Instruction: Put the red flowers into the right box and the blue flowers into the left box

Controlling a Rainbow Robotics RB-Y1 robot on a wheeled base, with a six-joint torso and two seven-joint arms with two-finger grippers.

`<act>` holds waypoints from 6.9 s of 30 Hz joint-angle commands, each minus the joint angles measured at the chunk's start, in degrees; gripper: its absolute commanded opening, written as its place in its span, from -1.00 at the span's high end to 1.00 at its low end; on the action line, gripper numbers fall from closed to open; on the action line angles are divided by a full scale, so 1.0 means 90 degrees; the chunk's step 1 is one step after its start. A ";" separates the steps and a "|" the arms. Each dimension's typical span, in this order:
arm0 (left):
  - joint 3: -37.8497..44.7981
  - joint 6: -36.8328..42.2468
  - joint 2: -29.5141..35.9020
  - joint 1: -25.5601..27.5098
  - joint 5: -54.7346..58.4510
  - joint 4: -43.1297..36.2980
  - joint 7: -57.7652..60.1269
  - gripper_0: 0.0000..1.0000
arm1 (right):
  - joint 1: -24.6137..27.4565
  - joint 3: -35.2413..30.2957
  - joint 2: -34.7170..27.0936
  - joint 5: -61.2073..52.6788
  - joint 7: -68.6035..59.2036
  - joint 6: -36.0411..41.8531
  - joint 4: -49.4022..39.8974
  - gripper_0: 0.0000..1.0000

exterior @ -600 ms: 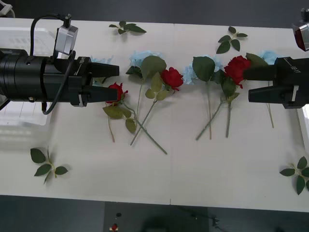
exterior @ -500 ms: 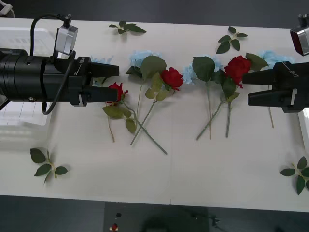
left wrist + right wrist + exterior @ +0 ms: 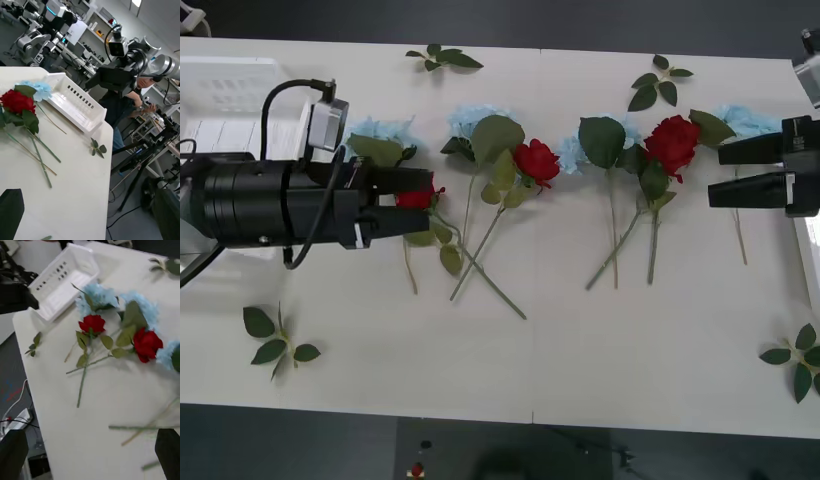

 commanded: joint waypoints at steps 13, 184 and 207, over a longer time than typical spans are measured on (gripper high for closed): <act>0.0028 -0.0112 0.0177 -0.1886 -0.1982 0.2571 0.1543 -1.00 | -0.0707 -0.0066 -0.0011 0.3698 -0.6160 -0.0041 0.0488 -1.00; 0.3993 -0.0171 0.0665 0.0849 -0.9834 -0.0114 0.5967 -0.84 | 0.3394 -0.5056 0.3192 0.2936 -0.1824 -0.0002 -0.1426 1.00; 0.2381 0.0826 -0.1190 0.0556 -0.4257 0.0354 0.1318 -1.00 | 0.1021 -0.3015 0.4110 0.2047 -0.1072 0.1258 -0.0762 1.00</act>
